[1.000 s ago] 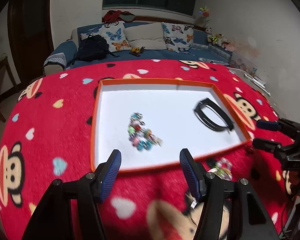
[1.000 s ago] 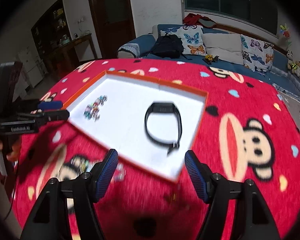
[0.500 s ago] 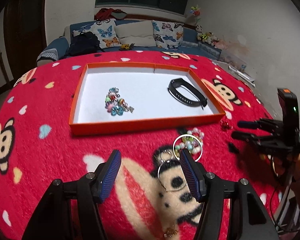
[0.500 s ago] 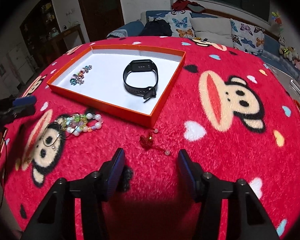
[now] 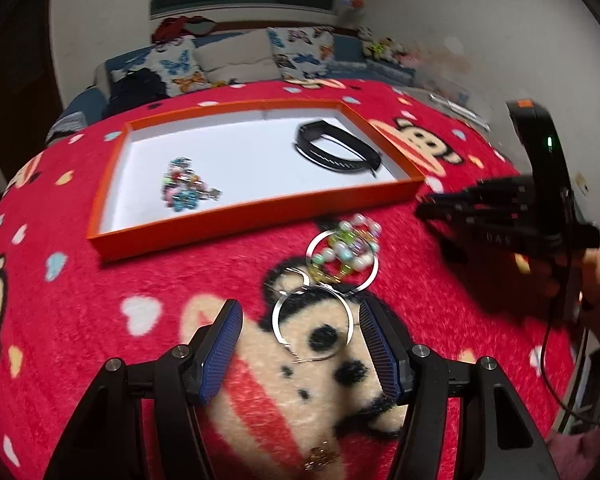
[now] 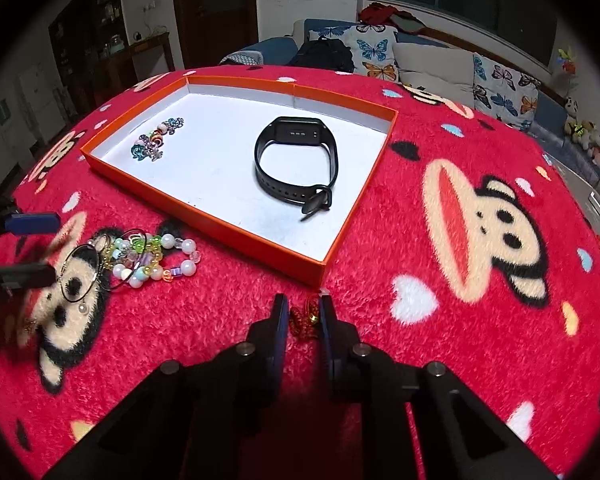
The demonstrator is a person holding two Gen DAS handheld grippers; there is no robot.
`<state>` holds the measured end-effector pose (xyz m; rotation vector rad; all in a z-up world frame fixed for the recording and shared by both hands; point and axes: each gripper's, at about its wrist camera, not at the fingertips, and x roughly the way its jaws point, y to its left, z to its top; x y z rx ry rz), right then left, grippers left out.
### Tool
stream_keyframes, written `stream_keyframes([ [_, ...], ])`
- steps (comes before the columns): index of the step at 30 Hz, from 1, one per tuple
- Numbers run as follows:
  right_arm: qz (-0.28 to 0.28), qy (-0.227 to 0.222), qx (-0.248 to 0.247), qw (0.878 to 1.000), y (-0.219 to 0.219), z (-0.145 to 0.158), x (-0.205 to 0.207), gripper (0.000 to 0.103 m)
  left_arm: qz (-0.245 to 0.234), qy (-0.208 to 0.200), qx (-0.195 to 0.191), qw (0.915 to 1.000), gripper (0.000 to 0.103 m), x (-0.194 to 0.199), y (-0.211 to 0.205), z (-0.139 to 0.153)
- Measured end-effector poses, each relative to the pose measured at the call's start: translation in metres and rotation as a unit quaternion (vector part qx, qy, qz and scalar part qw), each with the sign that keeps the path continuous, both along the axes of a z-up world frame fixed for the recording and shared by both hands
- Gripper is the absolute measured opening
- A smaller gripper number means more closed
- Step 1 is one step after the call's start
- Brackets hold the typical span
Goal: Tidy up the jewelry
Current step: 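Withdraw both tools from the box, moving the left tool back toward the hoop earrings, then place a silver hoop with the left tool while the right tool places the red charm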
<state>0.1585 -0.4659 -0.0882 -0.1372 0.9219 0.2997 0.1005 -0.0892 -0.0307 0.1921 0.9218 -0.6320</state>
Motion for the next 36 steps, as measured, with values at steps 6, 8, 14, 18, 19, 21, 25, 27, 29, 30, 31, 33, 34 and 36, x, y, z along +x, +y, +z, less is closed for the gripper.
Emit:
stream_keyframes([
  [6, 0.007, 0.003, 0.019, 1.000, -0.001, 0.003, -0.011, 0.016, -0.008, 0.008, 0.021, 0.9997, 0.065, 0.006, -0.011, -0.014],
  [8, 0.008, 0.003, 0.025, 1.000, -0.001, 0.005, -0.015, 0.016, -0.007, 0.008, 0.024, 0.9996, 0.065, 0.008, -0.014, -0.016],
  [14, 0.008, 0.003, 0.040, 0.999, 0.000, 0.008, -0.019, 0.016, -0.011, -0.008, 0.044, 0.9989, 0.063, 0.008, -0.027, -0.021],
  [18, 0.010, 0.004, 0.041, 0.999, 0.002, 0.008, -0.020, 0.016, -0.014, -0.020, 0.052, 0.9983, 0.054, 0.006, -0.033, -0.022],
  [19, 0.010, 0.003, 0.042, 0.999, 0.002, 0.008, -0.020, 0.016, -0.016, -0.026, 0.056, 0.9980, 0.052, 0.005, -0.035, -0.023],
  [21, 0.010, 0.002, 0.044, 0.999, 0.002, 0.009, -0.021, 0.016, -0.018, -0.034, 0.059, 0.9975, 0.051, 0.003, -0.035, -0.023],
  [25, 0.011, 0.000, 0.047, 0.999, 0.003, 0.012, -0.026, 0.016, -0.016, -0.041, 0.056, 0.9974, 0.051, -0.001, -0.033, -0.020],
  [27, 0.013, -0.001, 0.053, 0.999, 0.004, 0.014, -0.028, 0.016, -0.013, -0.042, 0.050, 0.9978, 0.051, -0.003, -0.029, -0.017],
  [29, 0.016, -0.004, 0.059, 0.998, 0.005, 0.019, -0.030, 0.016, -0.010, -0.043, 0.038, 0.9983, 0.051, -0.005, -0.024, -0.010],
  [30, 0.019, -0.005, 0.063, 0.998, 0.005, 0.021, -0.030, 0.016, -0.008, -0.043, 0.031, 0.9985, 0.051, -0.004, -0.022, -0.006],
  [31, 0.021, -0.006, 0.069, 0.997, 0.006, 0.024, -0.030, 0.016, -0.006, -0.045, 0.026, 0.9987, 0.051, -0.005, -0.019, -0.003],
  [33, 0.024, -0.009, 0.078, 0.997, 0.008, 0.029, -0.029, 0.016, -0.001, -0.048, 0.010, 0.9988, 0.051, -0.002, -0.015, 0.007],
  [34, 0.026, -0.011, 0.083, 0.996, 0.009, 0.033, -0.027, 0.016, 0.001, -0.049, 0.004, 0.9988, 0.051, 0.000, -0.013, 0.011],
  [36, 0.027, -0.017, 0.089, 0.996, 0.011, 0.038, -0.024, 0.016, 0.008, -0.056, -0.007, 0.9984, 0.051, 0.006, -0.009, 0.021],
])
